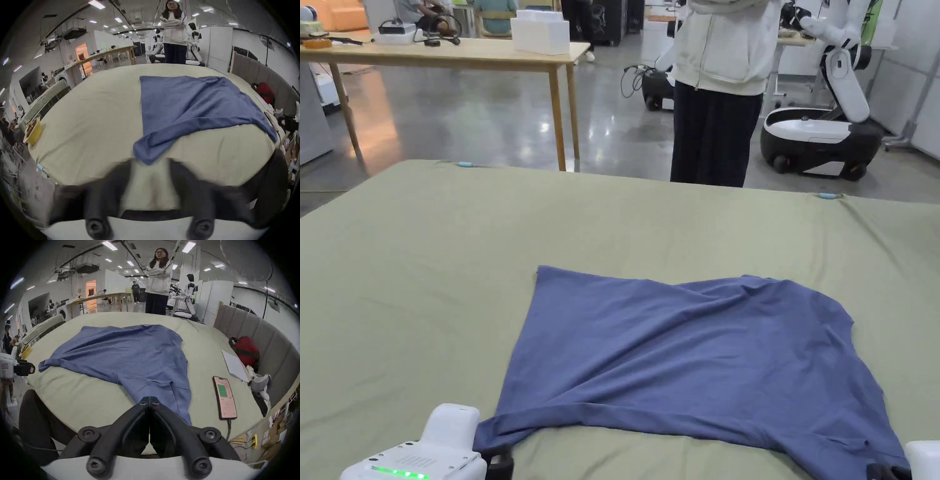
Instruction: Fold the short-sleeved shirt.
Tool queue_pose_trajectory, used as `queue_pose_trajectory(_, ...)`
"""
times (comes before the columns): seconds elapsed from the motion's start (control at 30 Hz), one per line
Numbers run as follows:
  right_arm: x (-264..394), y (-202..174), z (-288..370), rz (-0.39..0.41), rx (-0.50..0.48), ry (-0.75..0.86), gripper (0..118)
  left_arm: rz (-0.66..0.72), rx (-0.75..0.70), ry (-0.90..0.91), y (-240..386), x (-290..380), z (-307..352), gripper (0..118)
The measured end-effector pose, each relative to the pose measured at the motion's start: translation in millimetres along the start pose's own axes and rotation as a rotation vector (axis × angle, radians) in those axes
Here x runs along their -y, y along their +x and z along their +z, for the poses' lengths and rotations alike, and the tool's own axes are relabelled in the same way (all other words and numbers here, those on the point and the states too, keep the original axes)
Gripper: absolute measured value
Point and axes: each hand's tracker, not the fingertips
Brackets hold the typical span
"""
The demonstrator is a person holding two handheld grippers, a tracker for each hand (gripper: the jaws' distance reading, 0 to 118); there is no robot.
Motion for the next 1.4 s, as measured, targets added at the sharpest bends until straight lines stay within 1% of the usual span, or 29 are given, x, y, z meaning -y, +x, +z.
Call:
queue_pose_trajectory(0.03, -1.8, 5.9, -1.9, -0.003, 0.003, -0.010, 0, 0.001, -0.002, -0.007, -2.5, -2.5, -6.1, 113)
queue_pose_trajectory(0.07, -1.5, 8.1, -2.5, -0.003, 0.004, -0.018, 0, 0.009, 0.012, 0.001, -4.1, -3.3, -6.9, 117)
queue_pose_trajectory(0.1, -0.7, 11.3, -2.8, -0.004, 0.003, -0.029, 0, 0.015, 0.019, 0.008, -3.9, -8.5, -12.1, 114)
queue_pose_trajectory(0.2, -0.2, 25.7, -3.5, -0.014, 0.004, -0.065, 0, 0.020, 0.038, -0.042, -5.2, -18.8, -35.1, 114)
queue_pose_trajectory(0.27, 1.8, 36.0, -5.7, -0.024, -0.002, -0.088, 0, -0.014, 0.030, -0.072, 1.3, -26.5, -51.1, 112)
queue_pose_trajectory(0.3, 2.0, 42.3, -8.8, -0.020, 0.009, -0.098, 0, -0.025, 0.025, -0.077, 1.6, -27.6, -57.6, 105)
queue_pose_trajectory(0.33, 2.4, 47.9, -11.5, -0.015, 0.025, -0.104, 3, -0.044, 0.026, -0.097, 1.4, -29.3, -64.0, 91)
queue_pose_trajectory(0.37, 2.4, 53.9, -13.2, -0.021, 0.028, -0.096, 20, -0.061, 0.028, -0.128, 7.1, -31.5, -68.4, 66)
queue_pose_trajectory(0.4, 1.7, 60.9, -15.1, -0.049, 0.013, -0.074, 76, -0.072, 0.029, -0.154, 8.6, -32.2, -72.8, 30)
queue_pose_trajectory(0.43, -1.1, 67.1, -21.4, -0.078, -0.018, -0.088, 115, -0.068, 0.034, -0.152, 7.5, -32.4, -76.5, 23)
queue_pose_trajectory(0.47, -3.6, 71.3, -31.1, -0.075, -0.042, -0.153, 115, -0.062, 0.037, -0.141, 6.4, -32.9, -75.2, 23)
queue_pose_trajectory(0.5, -3.8, 75.1, -36.3, -0.079, -0.031, -0.152, 118, -0.062, 0.038, -0.142, 9.9, -35.6, -73.9, 22)
queue_pose_trajectory(0.53, -7.9, 79.9, -46.8, -0.069, -0.029, -0.138, 118, -0.065, 0.038, -0.141, 12.2, -38.3, -72.1, 19)
queue_pose_trajectory(0.6, -12.2, 84.7, -69.0, -0.040, -0.031, -0.209, 117, -0.061, 0.039, -0.128, 11.2, -41.3, -69.6, 9)
queue_pose_trajectory(0.63, -13.5, 88.7, -80.8, -0.030, -0.052, -0.232, 117, -0.068, 0.033, -0.125, 16.4, -43.9, -69.2, 8)
queue_pose_trajectory(0.7, -15.6, 91.8, -98.4, -0.040, -0.067, -0.255, 117, -0.079, 0.025, -0.123, 17.1, -45.7, -69.3, 8)
queue_pose_trajectory(0.73, -15.2, 93.7, -107.4, -0.030, -0.091, -0.290, 115, -0.083, 0.023, -0.119, 16.6, -46.3, -69.7, 8)
queue_pose_trajectory(0.77, -13.5, 96.6, -114.9, -0.022, -0.100, -0.316, 110, -0.085, 0.020, -0.119, 18.2, -47.0, -73.4, 8)
queue_pose_trajectory(0.8, -11.6, 97.7, -120.1, -0.013, -0.087, -0.322, 83, -0.086, 0.018, -0.119, 18.1, -47.0, -74.6, 8)
queue_pose_trajectory(0.83, -9.7, 94.1, -115.1, -0.015, -0.101, -0.303, 57, -0.086, 0.016, -0.120, 17.6, -46.7, -75.3, 8)
queue_pose_trajectory(0.87, -11.0, 95.2, -111.1, -0.019, -0.111, -0.290, 55, -0.087, 0.017, -0.121, 17.2, -46.3, -75.6, 8)
queue_pose_trajectory(0.9, -13.7, 99.0, -109.1, -0.032, -0.129, -0.295, 46, -0.089, 0.017, -0.123, 19.2, -47.2, -76.0, 8)
queue_pose_trajectory(0.93, -16.2, 102.2, -106.0, -0.059, -0.139, -0.278, 27, -0.090, 0.015, -0.119, 19.4, -47.3, -76.1, 7)
queue_pose_trajectory(0.97, -18.1, 98.4, -94.1, -0.069, -0.128, -0.225, 5, -0.089, 0.010, -0.104, 18.9, -47.8, -74.8, 7)
queue_pose_trajectory(1.03, -26.1, 96.2, -83.5, -0.032, -0.123, -0.209, 5, -0.094, 0.001, -0.077, 21.7, -53.8, -68.1, 6)
queue_pose_trajectory(1.2, -60.1, 92.6, -56.7, 0.001, -0.119, -0.155, 5, -0.116, -0.004, -0.006, 20.4, -87.3, -42.4, 6)
queue_pose_trajectory(1.27, -82.8, 93.0, -43.7, -0.012, -0.116, -0.122, 5, -0.134, -0.011, 0.038, 19.6, -107.8, -32.9, 6)
queue_pose_trajectory(1.33, -108.8, 99.4, -39.0, -0.055, -0.117, -0.066, 5, -0.140, -0.005, 0.063, 18.2, -132.4, -30.6, 6)
queue_pose_trajectory(1.4, -132.9, 100.7, -39.1, -0.083, -0.120, -0.039, 5, -0.169, -0.017, 0.068, 20.3, -156.3, -35.9, 6)
